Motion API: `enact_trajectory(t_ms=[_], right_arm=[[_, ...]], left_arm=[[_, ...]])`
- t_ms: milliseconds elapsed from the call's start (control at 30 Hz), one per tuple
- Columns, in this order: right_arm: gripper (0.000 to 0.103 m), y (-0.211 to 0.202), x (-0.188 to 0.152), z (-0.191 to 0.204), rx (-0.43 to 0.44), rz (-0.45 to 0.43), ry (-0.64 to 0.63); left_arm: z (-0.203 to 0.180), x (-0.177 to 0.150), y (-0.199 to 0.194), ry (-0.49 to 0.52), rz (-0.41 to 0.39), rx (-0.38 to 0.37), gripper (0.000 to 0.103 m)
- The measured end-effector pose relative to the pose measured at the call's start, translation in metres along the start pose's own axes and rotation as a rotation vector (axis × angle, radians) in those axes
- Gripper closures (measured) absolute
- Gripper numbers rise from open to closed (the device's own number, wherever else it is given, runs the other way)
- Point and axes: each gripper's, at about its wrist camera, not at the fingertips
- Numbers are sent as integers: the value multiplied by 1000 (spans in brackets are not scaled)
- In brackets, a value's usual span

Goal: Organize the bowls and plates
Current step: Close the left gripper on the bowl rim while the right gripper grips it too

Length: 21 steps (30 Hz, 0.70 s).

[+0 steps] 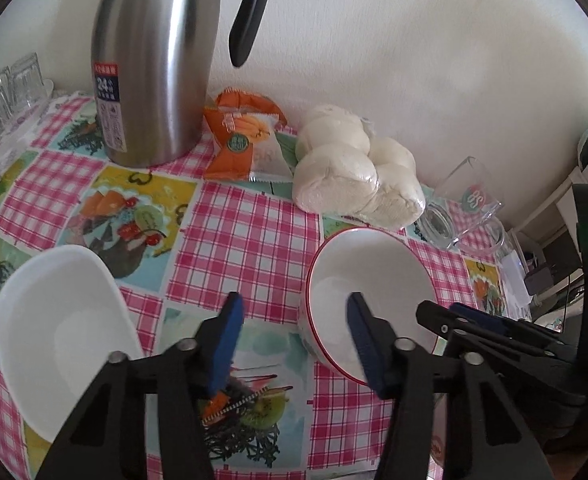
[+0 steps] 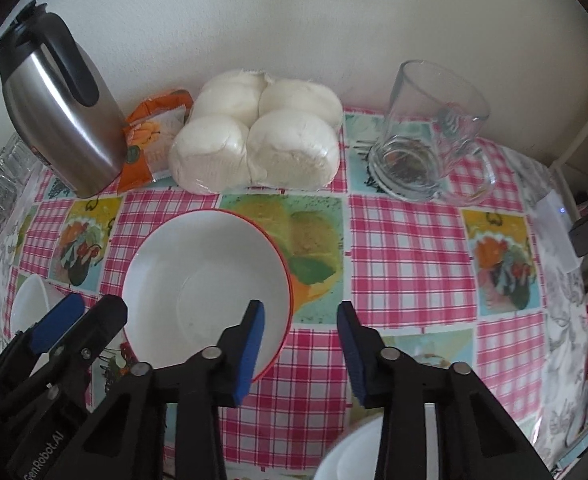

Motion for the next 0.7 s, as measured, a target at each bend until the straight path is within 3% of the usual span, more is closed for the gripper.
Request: enact_trajectory(t_ms=[167, 300, 567, 700], right_arm=[[76, 11, -5, 3, 12, 21, -1], [90, 14, -8, 4, 31, 36, 14], [91, 9, -14, 5, 45, 50, -40], [92, 9, -16, 1, 54, 50, -27]], left_arm=[[-1, -3, 5, -5, 16, -11, 56], [0, -4, 7, -10, 20, -19, 59], [-1, -8, 12, -8, 49, -34, 66], [-2, -13, 17, -6, 82, -45, 76]])
Point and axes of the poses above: each gripper's, at about its wrist camera, not at the fingertips, and y roughly the way its jaws point, z to its left, x to its top, and after that the axes turned 15 degrees about -z, right-handed
